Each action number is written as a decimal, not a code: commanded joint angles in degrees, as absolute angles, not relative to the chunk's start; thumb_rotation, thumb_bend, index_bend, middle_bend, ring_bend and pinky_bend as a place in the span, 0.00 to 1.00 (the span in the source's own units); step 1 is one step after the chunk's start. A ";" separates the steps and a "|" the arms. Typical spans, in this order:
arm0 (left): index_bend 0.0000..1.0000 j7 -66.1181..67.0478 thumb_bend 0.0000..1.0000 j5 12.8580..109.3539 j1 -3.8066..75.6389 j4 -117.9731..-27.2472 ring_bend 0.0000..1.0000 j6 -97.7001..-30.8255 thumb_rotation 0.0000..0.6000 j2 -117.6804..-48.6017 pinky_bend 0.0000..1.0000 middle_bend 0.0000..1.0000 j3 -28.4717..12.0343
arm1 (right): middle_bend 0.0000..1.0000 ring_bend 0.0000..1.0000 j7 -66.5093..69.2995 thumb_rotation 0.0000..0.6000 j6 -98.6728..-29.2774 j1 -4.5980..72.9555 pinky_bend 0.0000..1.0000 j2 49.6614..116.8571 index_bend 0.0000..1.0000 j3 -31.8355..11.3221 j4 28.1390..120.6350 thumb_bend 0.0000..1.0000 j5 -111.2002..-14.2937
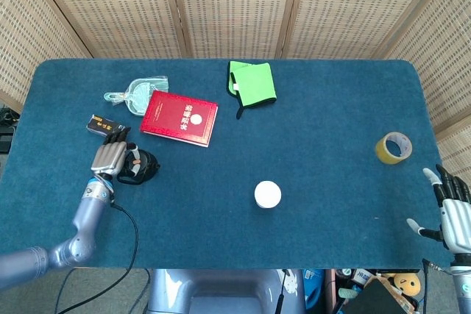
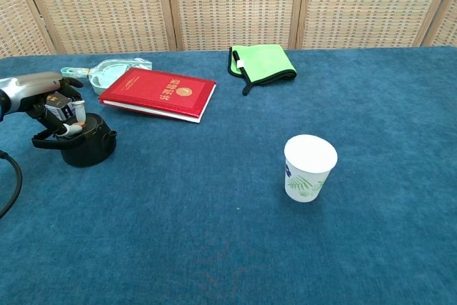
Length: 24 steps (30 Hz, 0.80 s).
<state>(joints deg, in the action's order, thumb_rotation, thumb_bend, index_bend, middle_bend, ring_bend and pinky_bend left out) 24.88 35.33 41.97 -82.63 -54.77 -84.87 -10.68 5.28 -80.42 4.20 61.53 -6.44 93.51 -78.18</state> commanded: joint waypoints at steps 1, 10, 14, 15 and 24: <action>0.53 24.91 0.39 35.14 42.05 -82.36 0.00 -54.59 1.00 -85.03 0.00 0.00 -10.68 | 0.00 0.00 5.35 1.00 -80.41 4.18 0.00 61.50 0.00 -6.44 93.51 0.00 -78.15; 0.57 23.33 0.40 36.55 41.65 -83.80 0.00 -55.07 1.00 -83.89 0.00 0.00 -11.43 | 0.00 0.00 5.20 1.00 -80.45 4.18 0.00 61.54 0.00 -6.47 93.60 0.00 -78.02; 0.57 22.25 0.40 38.44 41.11 -86.65 0.00 -56.73 1.00 -82.01 0.00 0.00 -12.28 | 0.00 0.00 5.22 1.00 -80.51 4.15 0.00 61.52 0.00 -6.44 93.70 0.00 -78.09; 0.57 22.05 0.40 38.79 41.00 -87.35 0.00 -56.99 1.00 -81.57 0.00 0.00 -12.42 | 0.00 0.00 5.24 1.00 -80.51 4.14 0.00 61.50 0.00 -6.41 93.72 0.00 -78.12; 0.58 17.06 0.40 50.55 41.47 -92.74 0.00 -56.88 1.00 -79.77 0.00 0.00 -13.18 | 0.00 0.00 5.27 1.00 -80.55 4.13 0.00 61.44 0.00 -6.26 93.90 0.00 -78.41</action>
